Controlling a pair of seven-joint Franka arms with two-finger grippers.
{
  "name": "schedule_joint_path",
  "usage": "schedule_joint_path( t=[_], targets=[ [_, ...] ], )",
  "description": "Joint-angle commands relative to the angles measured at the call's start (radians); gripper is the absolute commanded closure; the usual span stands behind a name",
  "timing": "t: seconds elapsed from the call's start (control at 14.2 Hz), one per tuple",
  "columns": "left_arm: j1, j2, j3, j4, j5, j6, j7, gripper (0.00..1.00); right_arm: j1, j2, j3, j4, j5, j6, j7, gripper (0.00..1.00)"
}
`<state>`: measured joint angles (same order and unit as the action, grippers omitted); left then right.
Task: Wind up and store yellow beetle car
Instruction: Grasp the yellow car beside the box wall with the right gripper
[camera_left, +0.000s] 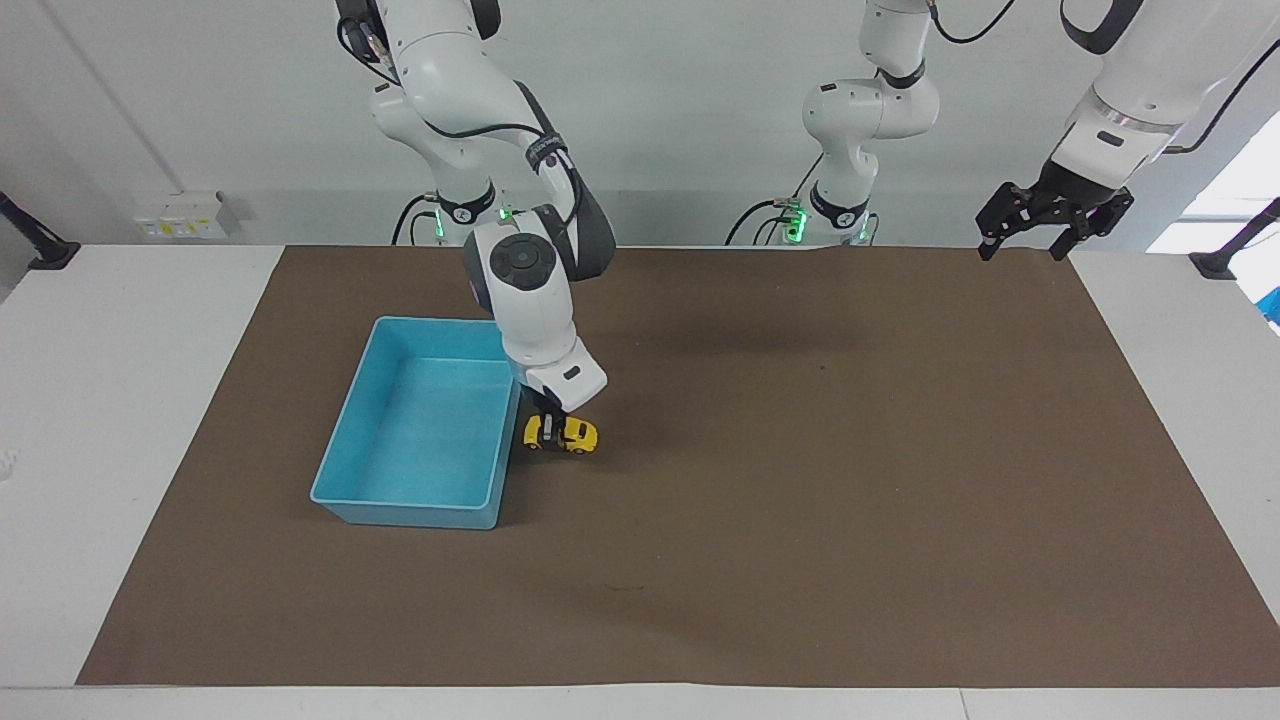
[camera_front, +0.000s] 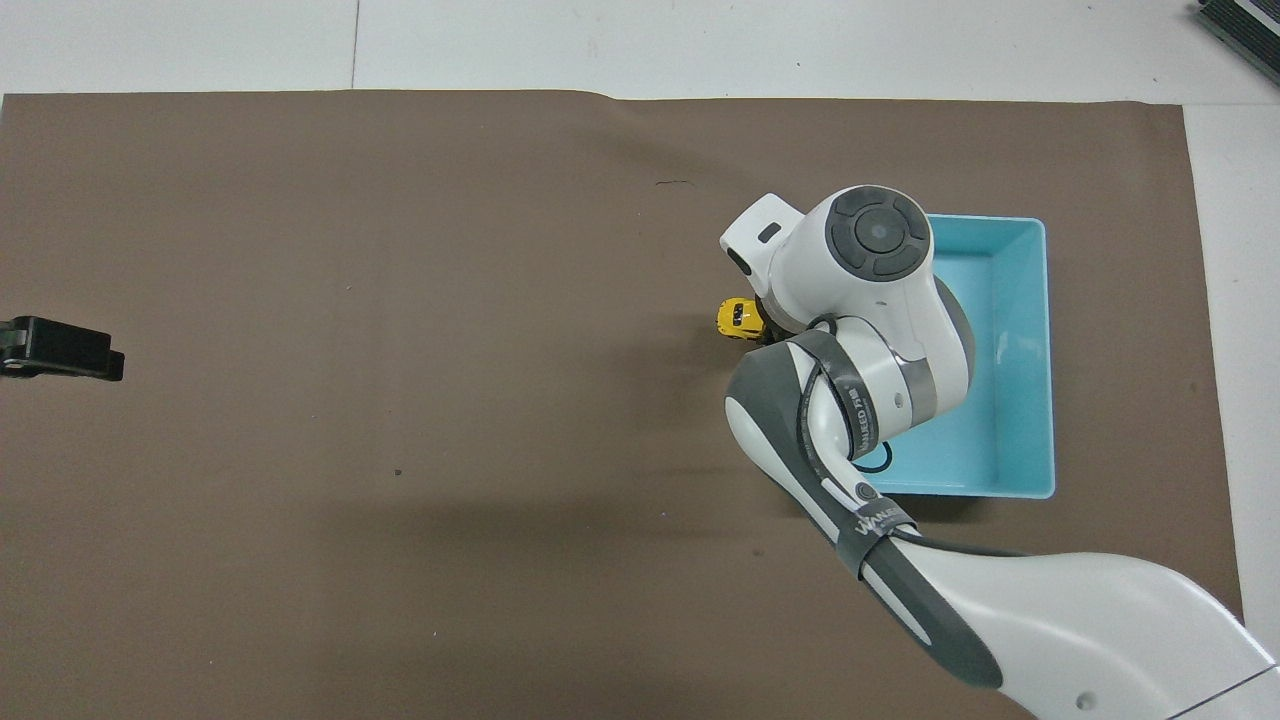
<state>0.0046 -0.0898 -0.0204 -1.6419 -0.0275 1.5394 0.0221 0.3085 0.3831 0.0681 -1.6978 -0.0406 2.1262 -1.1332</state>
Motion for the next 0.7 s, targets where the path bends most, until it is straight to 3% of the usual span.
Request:
schedule_joint_path(
  t=[0.0,0.28,0.63],
  targets=[
    [0.012,-0.013,-0.009,-0.007,0.004,0.004,0.015,0.0,-0.006,-0.038,0.007,0.017,0.004,-0.07,0.016,1.0],
    [0.012,-0.011,-0.009,-0.007,0.004,0.004,0.015,0.0,-0.026,-0.104,0.004,0.017,0.002,-0.149,-0.01,1.0],
    [0.012,-0.011,-0.009,-0.007,0.004,0.004,0.015,0.0,-0.083,-0.119,-0.002,0.004,0.002,-0.187,-0.092,1.0]
  ],
)
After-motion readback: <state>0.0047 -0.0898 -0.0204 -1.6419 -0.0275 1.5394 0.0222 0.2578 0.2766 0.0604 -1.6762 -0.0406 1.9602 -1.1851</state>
